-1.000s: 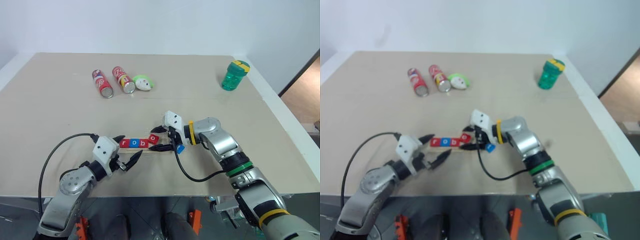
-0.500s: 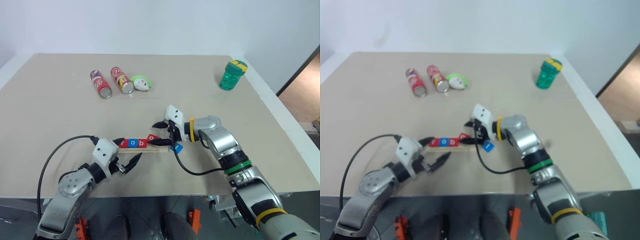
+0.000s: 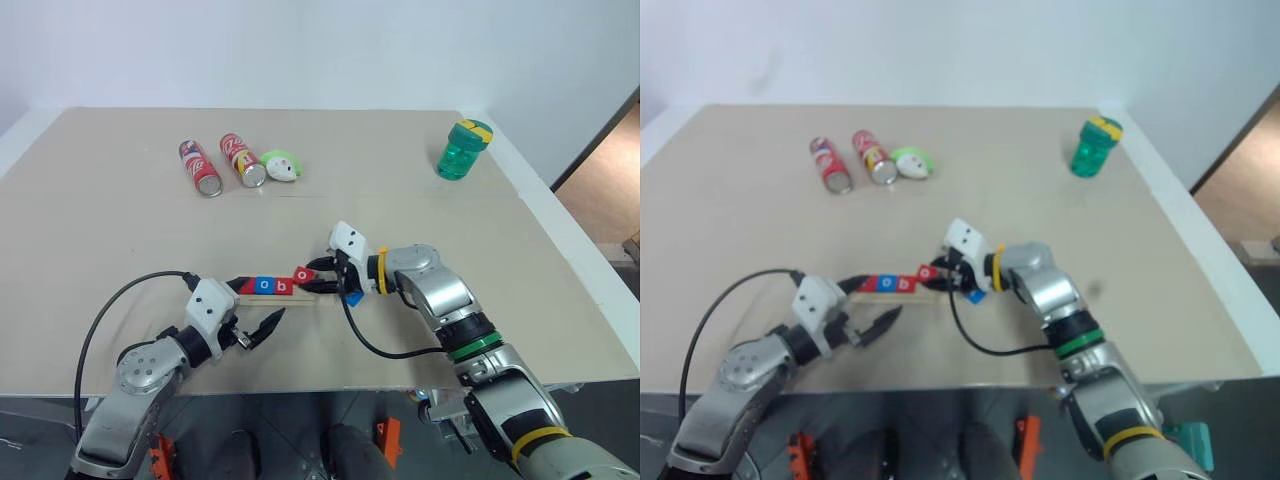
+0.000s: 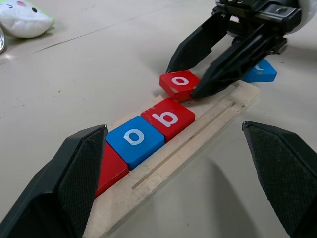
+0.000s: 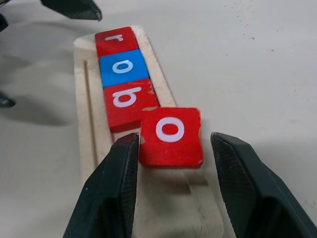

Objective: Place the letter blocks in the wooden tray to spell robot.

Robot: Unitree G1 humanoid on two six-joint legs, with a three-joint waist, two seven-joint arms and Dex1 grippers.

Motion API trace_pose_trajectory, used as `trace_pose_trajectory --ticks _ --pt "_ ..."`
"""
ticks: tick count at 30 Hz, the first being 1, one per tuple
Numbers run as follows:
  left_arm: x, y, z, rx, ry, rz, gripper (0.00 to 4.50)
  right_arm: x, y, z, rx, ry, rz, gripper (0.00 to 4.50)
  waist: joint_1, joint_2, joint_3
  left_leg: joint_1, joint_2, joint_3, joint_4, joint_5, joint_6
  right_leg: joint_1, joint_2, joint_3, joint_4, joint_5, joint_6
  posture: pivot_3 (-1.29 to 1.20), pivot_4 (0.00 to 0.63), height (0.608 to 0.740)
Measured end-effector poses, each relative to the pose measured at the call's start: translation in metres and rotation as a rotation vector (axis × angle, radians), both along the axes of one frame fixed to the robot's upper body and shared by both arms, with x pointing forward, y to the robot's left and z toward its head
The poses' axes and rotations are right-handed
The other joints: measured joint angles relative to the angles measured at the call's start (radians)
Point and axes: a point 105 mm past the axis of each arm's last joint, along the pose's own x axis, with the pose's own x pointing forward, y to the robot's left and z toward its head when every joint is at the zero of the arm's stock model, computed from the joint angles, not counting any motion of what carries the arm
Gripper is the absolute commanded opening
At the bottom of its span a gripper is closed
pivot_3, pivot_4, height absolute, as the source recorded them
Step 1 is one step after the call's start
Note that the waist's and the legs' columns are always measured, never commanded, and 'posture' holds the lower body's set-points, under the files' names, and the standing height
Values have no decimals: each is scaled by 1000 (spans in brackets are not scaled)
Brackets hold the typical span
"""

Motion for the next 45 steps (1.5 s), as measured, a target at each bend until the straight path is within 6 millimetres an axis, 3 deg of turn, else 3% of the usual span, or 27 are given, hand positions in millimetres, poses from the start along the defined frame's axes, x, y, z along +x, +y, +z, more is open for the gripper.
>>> trace_pose_trajectory --ticks 11,18,32,44,45 --pt "-2 0 -3 16 5 -2 4500 0 0 3 6 -10 4 1161 0 0 0 0 0 0 0 0 0 0 0 0 0 0 0 0 150 740" --pt "-3 -1 -3 5 4 -12 4500 -10 4 22 25 -58 60 1161 0 0 0 0 0 0 0 0 0 0 0 0 0 0 0 0 150 740" --pt "-4 -2 -5 -1 10 -10 4500 -15 -1 -3 -52 -60 113 1161 0 0 0 0 1 1 0 0 0 0 0 0 0 -1 2 0 150 740" --pt "-4 0 -6 -5 15 6 4500 -11 1 -5 -55 -69 123 1161 0 0 0 0 1 1 0 0 0 0 0 0 0 0 1 0 150 740" --pt "-4 0 -6 -5 15 6 4500 -11 1 -5 -55 -67 125 1661 0 0 0 0 1 1 0 0 0 0 0 0 0 0 1 0 150 740"
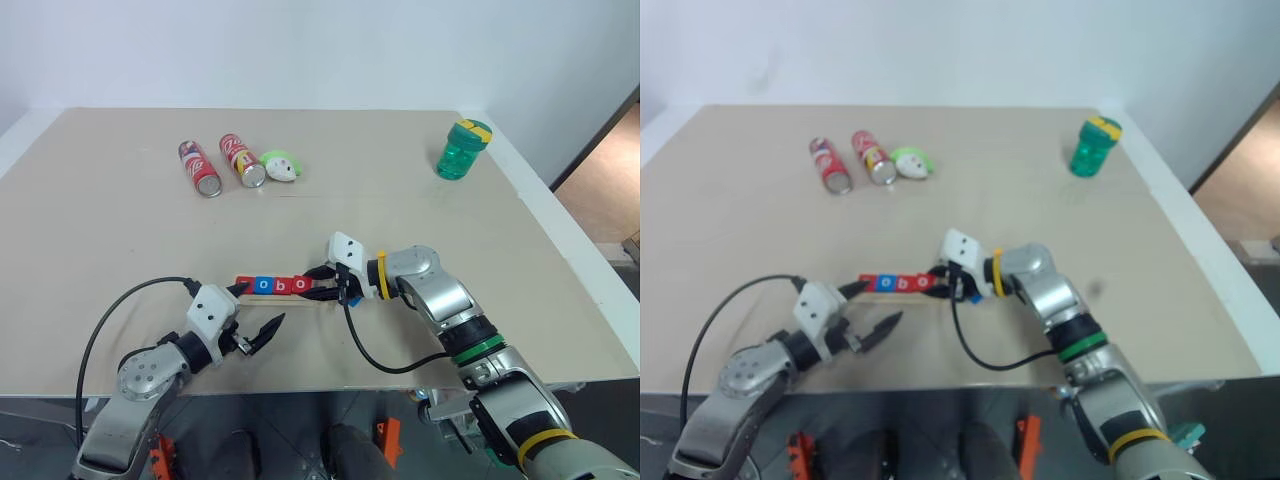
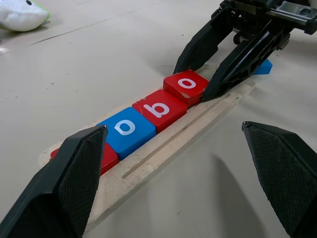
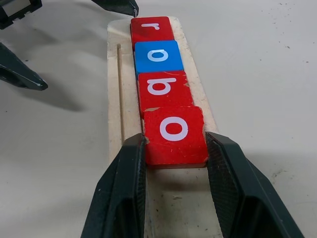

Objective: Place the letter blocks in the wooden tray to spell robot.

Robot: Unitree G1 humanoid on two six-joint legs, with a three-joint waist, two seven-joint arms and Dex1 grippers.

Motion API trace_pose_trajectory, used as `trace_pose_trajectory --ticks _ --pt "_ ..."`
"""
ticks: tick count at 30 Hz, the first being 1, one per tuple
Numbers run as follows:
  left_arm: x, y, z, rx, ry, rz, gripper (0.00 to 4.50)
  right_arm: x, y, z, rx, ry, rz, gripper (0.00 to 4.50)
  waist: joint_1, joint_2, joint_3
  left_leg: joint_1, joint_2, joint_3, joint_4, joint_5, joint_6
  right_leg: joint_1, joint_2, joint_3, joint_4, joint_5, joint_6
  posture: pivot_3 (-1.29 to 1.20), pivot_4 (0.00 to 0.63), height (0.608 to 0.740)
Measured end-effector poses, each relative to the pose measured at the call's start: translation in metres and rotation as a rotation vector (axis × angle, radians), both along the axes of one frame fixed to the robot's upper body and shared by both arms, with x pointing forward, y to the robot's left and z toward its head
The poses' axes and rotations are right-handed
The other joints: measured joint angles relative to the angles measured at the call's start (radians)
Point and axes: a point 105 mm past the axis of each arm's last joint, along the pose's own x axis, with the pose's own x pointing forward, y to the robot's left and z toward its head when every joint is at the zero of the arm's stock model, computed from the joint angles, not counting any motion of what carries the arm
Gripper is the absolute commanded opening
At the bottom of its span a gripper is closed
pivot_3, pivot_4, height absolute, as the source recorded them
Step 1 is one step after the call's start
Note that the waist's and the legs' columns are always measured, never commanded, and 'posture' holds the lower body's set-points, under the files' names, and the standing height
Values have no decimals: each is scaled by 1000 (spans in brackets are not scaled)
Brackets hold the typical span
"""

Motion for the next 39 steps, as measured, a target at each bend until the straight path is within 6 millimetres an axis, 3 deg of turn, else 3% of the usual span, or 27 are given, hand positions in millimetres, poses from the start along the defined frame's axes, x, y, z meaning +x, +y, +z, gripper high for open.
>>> trace_pose_trajectory --ticks 1,8,14,18,20,24,26,31,39 --pt "0 0 0 0 0 0 4500 -1 0 0 -1 3 6 2199 0 0 0 0 0 0 0 0 0 0 0 0 0 0 0 0 150 740" --pt "0 0 0 0 0 0 4500 -3 1 0 13 43 5 4424 0 0 0 0 0 0 0 0 0 0 0 0 0 1 -1 0 150 740" --pt "-1 -1 1 -3 1 -12 4500 8 2 35 213 55 -125 4424 0 0 0 0 0 0 0 0 0 0 0 0 0 1 -1 0 150 740" --pt "-8 -9 5 -21 17 -100 4500 22 -37 68 383 30 -364 4424 6 0 0 -2 -2 -3 0 0 0 0 -1 0 0 0 -1 0 150 740" --pt "-14 -10 6 -4 35 -153 4500 19 -61 61 377 23 -453 4424 12 -1 -1 -2 -4 -4 0 -1 -1 0 -2 -1 0 -1 -1 0 150 740" --pt "-23 -14 5 2 91 -249 4500 -2 -91 19 282 106 -570 4424 13 0 0 -4 -4 -4 -1 -1 -1 -3 -2 0 0 -4 4 0 150 740" --pt "-27 -15 7 17 105 -299 4500 -17 -90 12 266 122 -569 4424 7 1 0 -4 -2 -4 -2 -1 -1 -4 0 1 1 -4 3 0 150 740" --pt "-30 -17 9 56 110 -374 4500 -36 -78 20 265 80 -549 4424 0 1 0 -3 0 -6 0 1 0 -2 1 -2 1 -2 1 0 150 740" --pt "-27 -17 10 61 109 -383 4500 -47 -75 -4 231 110 -616 4424 0 0 0 -3 -2 -5 2 1 0 -1 0 -1 1 -2 2 0 150 740"
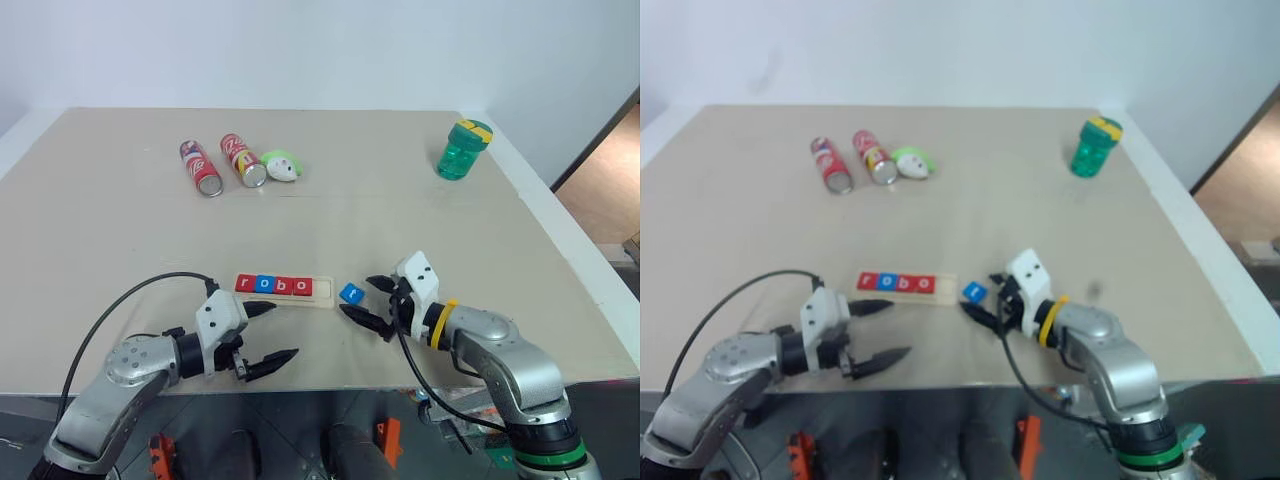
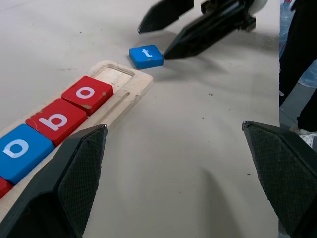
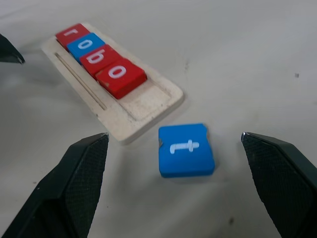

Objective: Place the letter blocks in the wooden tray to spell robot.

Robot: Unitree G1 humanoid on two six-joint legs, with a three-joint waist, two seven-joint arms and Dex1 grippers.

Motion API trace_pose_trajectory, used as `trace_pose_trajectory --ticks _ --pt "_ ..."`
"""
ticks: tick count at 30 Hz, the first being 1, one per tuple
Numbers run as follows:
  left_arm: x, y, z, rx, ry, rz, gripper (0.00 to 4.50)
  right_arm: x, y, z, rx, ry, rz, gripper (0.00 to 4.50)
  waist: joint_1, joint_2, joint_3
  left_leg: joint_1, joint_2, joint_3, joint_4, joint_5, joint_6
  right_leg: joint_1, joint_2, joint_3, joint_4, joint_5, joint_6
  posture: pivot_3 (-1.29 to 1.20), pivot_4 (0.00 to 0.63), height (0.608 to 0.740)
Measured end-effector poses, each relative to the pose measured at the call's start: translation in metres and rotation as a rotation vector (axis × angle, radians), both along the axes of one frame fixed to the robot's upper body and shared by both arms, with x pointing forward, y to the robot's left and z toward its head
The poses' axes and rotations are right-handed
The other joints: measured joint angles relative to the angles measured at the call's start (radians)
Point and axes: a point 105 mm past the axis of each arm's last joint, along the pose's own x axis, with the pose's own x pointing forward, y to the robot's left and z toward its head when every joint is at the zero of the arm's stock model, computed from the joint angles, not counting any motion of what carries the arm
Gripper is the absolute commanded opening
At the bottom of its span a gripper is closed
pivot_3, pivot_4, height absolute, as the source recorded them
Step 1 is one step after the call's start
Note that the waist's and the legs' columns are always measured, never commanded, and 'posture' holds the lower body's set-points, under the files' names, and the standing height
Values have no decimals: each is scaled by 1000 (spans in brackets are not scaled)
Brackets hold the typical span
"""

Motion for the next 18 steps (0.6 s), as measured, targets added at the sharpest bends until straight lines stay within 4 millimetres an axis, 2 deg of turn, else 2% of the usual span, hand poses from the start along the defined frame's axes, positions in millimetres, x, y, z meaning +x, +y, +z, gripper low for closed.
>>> trace_pose_trajectory --ticks 5,6,7,14,18 --pt "0 -2 0 3 -4 -2 4500 2 4 -11 -13 -3 -43 4424 0 0 0 0 0 0 0 0 0 0 0 -1 0 0 0 0 150 740" --pt "1 -2 0 3 -5 -1 4500 4 5 -11 -5 -10 -62 3909 0 0 0 0 0 0 0 0 0 0 1 -1 0 0 0 0 150 740" --pt "1 -2 0 3 -5 2 4500 5 5 -12 -1 -14 -75 3664 0 0 0 0 1 0 0 0 0 0 1 -1 0 0 0 0 150 740" --pt "2 -1 -3 10 -2 24 4500 3 6 -16 0 -37 -113 1220 0 0 0 0 0 -1 0 0 0 0 0 -1 0 0 0 0 150 740" --pt "2 -2 -3 1 -3 37 4500 1 7 -16 -10 -54 -113 1196 0 0 0 0 0 -1 0 0 0 1 0 -1 0 0 0 0 150 740"
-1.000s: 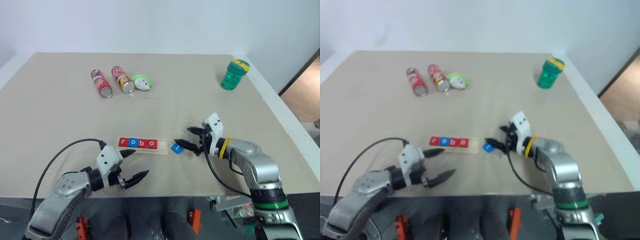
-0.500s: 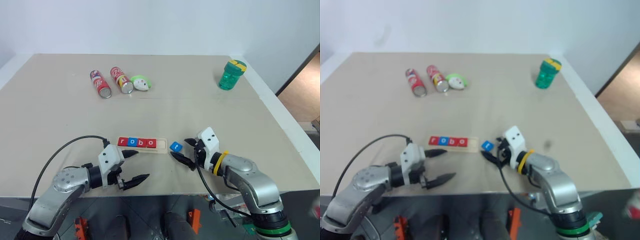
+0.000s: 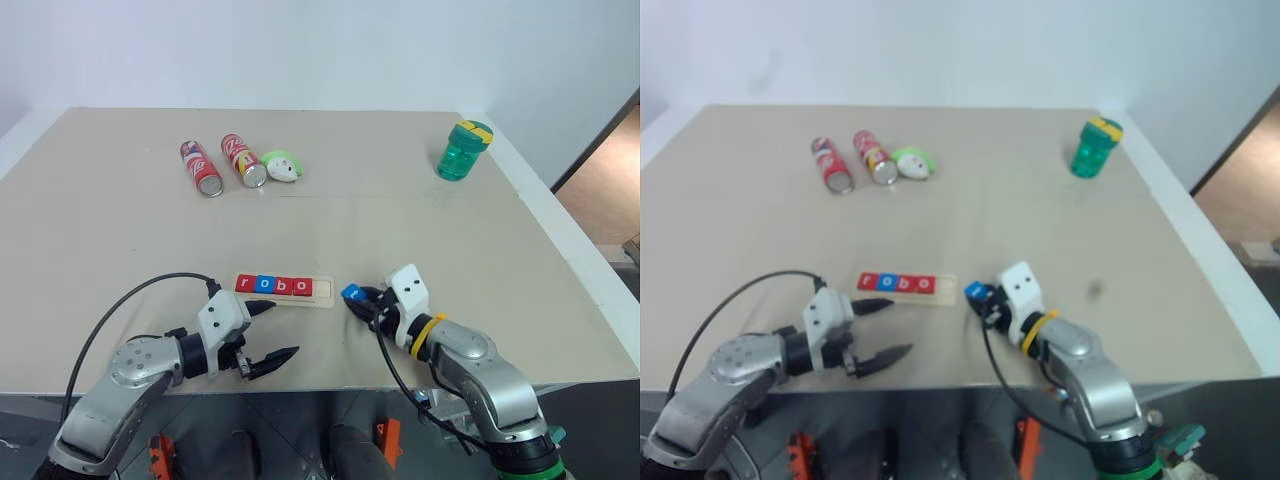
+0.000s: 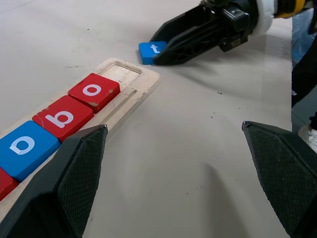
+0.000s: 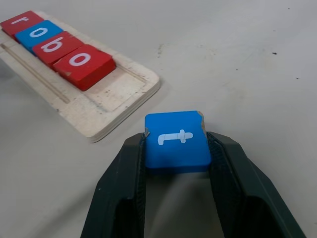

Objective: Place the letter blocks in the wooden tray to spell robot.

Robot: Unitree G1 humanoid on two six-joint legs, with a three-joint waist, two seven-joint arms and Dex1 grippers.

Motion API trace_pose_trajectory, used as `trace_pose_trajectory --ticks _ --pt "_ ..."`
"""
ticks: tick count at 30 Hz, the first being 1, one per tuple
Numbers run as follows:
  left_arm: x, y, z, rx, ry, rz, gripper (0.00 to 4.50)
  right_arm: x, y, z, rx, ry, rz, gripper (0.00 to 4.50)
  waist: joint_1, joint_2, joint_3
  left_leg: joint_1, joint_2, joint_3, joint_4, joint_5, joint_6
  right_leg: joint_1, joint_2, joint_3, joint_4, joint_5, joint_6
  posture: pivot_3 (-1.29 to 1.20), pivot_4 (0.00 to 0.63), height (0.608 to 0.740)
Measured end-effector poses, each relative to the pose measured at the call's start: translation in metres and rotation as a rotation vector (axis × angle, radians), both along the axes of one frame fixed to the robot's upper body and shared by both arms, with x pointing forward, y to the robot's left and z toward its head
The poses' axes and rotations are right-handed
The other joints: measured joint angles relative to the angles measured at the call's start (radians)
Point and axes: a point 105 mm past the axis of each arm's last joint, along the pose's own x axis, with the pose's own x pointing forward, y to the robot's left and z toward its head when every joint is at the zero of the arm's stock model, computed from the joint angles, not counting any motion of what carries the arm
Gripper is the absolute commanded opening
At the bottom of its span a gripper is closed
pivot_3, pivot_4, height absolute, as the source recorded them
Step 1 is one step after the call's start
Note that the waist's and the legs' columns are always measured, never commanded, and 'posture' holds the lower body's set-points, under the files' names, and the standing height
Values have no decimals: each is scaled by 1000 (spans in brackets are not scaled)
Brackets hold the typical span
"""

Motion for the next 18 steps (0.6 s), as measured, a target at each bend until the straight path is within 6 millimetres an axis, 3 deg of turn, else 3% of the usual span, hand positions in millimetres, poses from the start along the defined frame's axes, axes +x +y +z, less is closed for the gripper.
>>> trace_pose_trajectory --ticks 2,5,8,18 --pt "4 -1 0 -19 -7 30 4500 5 -2 6 -27 -14 50 1196 0 1 1 0 0 0 1 0 0 0 -1 2 0 0 0 0 150 740" --pt "9 2 -2 -21 -10 71 4500 20 2 37 -23 -93 152 1196 -4 1 1 1 0 1 2 0 1 0 0 3 0 2 -1 0 150 740" --pt "12 2 -3 -30 -11 98 4500 28 21 65 -37 -175 353 1196 -4 0 0 2 0 1 2 1 2 2 1 0 0 2 -1 0 150 740" --pt "11 4 -7 -30 -12 123 4500 45 40 34 -180 -99 674 1196 0 0 0 0 -1 0 1 0 1 1 0 0 0 1 0 0 150 740"
